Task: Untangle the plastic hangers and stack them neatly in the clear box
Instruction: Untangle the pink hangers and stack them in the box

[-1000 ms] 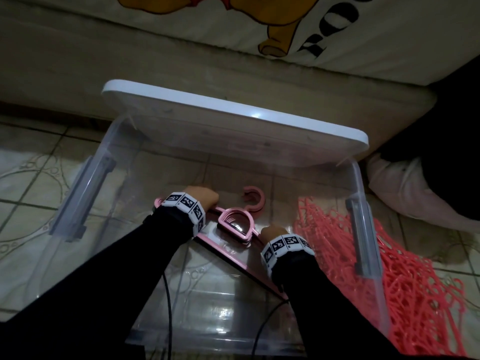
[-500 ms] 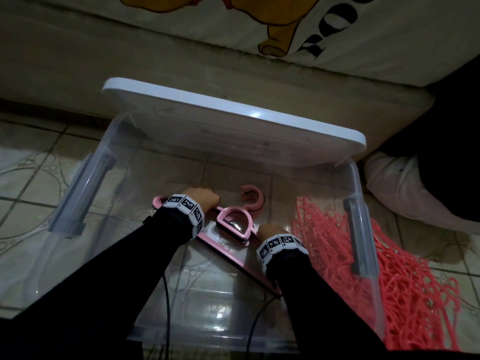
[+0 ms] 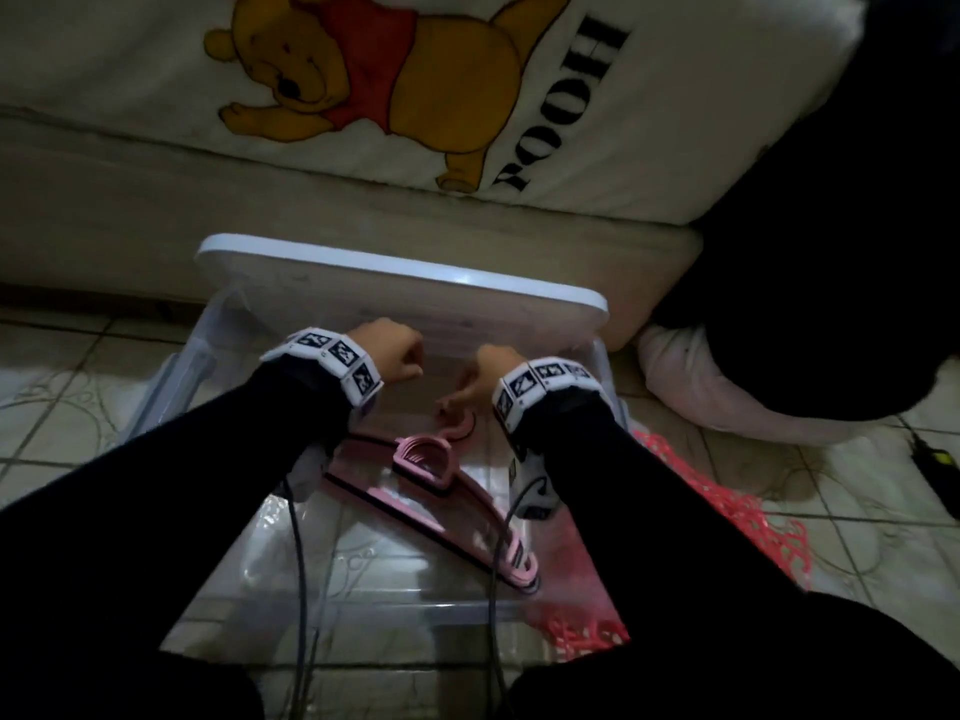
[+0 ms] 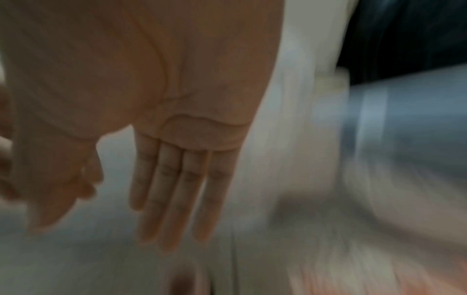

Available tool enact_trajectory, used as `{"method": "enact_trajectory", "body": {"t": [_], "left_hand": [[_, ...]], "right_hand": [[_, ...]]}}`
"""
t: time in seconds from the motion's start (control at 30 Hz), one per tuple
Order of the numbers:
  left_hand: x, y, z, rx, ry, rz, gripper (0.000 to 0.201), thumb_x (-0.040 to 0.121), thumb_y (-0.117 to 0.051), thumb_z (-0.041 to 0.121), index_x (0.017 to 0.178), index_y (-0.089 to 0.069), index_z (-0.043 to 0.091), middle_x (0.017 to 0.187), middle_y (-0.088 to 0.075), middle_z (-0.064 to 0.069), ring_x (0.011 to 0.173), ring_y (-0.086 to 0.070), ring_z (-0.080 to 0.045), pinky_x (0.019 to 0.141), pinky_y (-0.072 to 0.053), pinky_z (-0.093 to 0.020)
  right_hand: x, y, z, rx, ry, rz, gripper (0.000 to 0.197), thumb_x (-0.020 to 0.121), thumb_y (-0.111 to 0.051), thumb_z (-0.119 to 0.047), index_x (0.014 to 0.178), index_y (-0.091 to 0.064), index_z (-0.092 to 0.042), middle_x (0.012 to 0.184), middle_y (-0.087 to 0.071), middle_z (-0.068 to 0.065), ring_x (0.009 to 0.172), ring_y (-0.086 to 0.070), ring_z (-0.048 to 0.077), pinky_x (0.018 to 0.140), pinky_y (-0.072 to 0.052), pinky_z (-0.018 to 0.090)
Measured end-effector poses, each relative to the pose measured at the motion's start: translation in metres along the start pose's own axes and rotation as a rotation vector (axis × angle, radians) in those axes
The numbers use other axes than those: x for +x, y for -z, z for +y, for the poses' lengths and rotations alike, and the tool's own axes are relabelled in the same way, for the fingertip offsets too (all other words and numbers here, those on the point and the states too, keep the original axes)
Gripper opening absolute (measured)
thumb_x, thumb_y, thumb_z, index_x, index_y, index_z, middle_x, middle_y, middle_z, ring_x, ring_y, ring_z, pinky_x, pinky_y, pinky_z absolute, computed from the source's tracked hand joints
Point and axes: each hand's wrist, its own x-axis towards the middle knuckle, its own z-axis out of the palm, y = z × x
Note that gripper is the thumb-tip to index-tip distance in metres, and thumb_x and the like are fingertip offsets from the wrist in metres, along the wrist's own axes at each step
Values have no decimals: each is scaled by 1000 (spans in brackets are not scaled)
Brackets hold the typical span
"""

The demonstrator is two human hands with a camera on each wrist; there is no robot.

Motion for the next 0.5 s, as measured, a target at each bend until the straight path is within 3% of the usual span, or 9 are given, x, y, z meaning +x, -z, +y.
{"method": "enact_trajectory", "body": {"t": [0.17,0.3,0.37,0.5], "left_hand": [[-14,64,60,-113,-91,165,23,93,-58,27,107,-68,11,104,-71,-8,96,-64,-23,81,-45,-27],[-16,89,126,-202,-172,235,20,93,-56,30,91,-69,15,91,-73,-5,81,-69,-17,78,-51,-29],[-10,90,162,-211,-213,225,24,94,-55,32,92,-69,13,92,-73,-7,84,-69,-20,78,-50,-30],[13,69,233,-177,-245,214,32,94,-54,37,107,-67,11,111,-68,-12,104,-61,-27,84,-44,-29]], "right_hand": [[-50,74,19,77,35,190,31,83,-69,-32,101,-71,-7,97,-71,13,92,-67,26,82,-52,32],[-103,105,71,160,-33,319,24,84,-68,-31,95,-71,-10,93,-73,10,86,-70,23,62,-51,23],[-128,109,109,215,-103,379,25,86,-67,-31,94,-71,-8,91,-73,11,84,-70,23,53,-47,18],[-171,90,195,404,-290,480,25,85,-67,-30,91,-70,-6,83,-70,9,67,-64,19,44,-45,16]]}}
